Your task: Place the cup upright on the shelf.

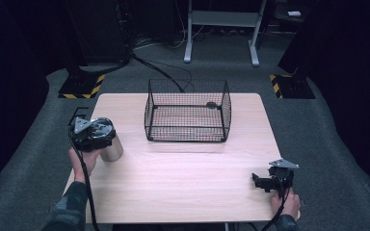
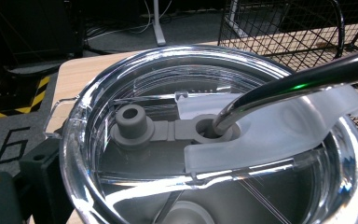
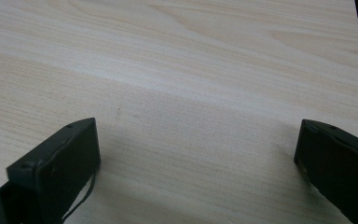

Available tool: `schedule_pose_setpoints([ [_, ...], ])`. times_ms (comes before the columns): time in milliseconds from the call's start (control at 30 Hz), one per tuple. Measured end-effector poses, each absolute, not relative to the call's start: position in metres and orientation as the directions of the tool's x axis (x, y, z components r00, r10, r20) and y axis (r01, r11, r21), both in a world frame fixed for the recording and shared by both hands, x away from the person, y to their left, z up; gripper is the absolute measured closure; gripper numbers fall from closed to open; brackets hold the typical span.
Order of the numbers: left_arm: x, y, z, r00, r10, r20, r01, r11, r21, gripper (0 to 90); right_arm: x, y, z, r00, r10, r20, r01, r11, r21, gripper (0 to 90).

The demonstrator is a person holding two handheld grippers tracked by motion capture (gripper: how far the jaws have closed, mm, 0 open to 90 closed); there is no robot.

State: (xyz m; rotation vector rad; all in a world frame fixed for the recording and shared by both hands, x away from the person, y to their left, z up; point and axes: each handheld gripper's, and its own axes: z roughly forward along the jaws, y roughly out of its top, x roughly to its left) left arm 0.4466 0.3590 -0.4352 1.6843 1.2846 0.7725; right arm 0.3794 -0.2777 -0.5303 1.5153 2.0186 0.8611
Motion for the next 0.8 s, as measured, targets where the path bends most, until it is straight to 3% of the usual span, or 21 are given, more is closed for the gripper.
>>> schedule_pose_setpoints([
  [800, 0.429, 0.354, -0.415, 0.337, 0.941, -0.016, 0.412, -0.132, 0.901, 4.0, 0.379, -0.278, -0.53, -0.279, 0.96, 0.001, 0.665, 0.193, 0.721, 0.0],
])
